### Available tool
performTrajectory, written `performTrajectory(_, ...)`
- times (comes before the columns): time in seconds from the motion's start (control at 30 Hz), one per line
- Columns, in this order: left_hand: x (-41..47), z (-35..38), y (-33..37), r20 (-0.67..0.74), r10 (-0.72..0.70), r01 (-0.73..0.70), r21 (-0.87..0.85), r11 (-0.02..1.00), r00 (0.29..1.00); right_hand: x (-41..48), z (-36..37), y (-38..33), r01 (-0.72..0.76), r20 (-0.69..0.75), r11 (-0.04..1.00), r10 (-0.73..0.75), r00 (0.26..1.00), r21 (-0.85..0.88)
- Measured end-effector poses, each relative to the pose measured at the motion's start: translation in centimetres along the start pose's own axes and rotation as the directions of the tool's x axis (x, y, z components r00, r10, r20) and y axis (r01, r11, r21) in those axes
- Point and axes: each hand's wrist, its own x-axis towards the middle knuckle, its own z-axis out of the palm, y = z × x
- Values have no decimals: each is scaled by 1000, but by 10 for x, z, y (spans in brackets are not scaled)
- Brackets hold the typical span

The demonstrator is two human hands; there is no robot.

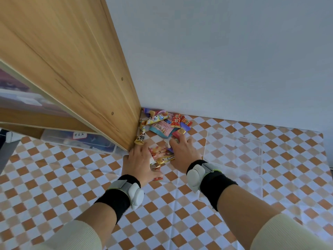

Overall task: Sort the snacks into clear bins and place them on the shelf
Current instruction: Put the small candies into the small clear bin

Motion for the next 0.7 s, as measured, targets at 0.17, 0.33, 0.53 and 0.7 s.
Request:
performTrajectory(0.17, -17, 8, -1, 16, -106, 106, 2, 994, 994, -1, -3, -3, 64, 29, 998, -64, 998, -24)
performTrajectory(0.33, -36, 15, 0, -24, -195, 196, 30, 980, 980, -4, -19, 2, 59, -100, 991, -47, 994, 118)
performTrajectory(0.53, -31, 13, 17, 66, 10, -6, -72, 997, 998, -16, -33, 15, -6, -167, 983, 37, 985, 185)
performTrajectory(0.7, -17, 8, 33, 115, 13, 11, -203, 979, 993, -31, -42, 29, 1, -270, 976, 60, 961, 219)
